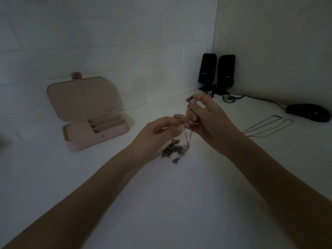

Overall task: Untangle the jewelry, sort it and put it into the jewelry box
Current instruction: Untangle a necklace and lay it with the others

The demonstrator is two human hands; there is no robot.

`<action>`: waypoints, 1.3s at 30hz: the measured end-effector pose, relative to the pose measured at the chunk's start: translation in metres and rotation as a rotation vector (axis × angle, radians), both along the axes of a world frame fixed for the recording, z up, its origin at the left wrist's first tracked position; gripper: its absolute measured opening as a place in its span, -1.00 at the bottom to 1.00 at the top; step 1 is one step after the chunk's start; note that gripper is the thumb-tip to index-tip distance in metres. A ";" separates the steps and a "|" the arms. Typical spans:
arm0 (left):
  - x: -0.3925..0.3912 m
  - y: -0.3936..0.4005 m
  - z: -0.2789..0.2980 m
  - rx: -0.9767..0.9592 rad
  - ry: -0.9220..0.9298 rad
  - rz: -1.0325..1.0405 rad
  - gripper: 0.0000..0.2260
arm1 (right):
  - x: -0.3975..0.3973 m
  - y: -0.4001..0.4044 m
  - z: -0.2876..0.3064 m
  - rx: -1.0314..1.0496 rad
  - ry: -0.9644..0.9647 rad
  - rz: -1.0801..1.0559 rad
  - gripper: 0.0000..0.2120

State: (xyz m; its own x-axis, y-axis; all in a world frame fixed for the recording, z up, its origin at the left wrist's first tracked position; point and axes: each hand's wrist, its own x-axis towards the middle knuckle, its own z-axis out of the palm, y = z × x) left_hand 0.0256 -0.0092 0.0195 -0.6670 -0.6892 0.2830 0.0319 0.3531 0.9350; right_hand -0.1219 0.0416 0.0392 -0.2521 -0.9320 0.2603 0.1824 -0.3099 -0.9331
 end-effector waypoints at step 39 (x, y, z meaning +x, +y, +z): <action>0.029 -0.035 0.007 -0.495 -0.386 0.910 -0.69 | -0.027 0.006 0.001 -0.034 0.766 -0.868 -0.96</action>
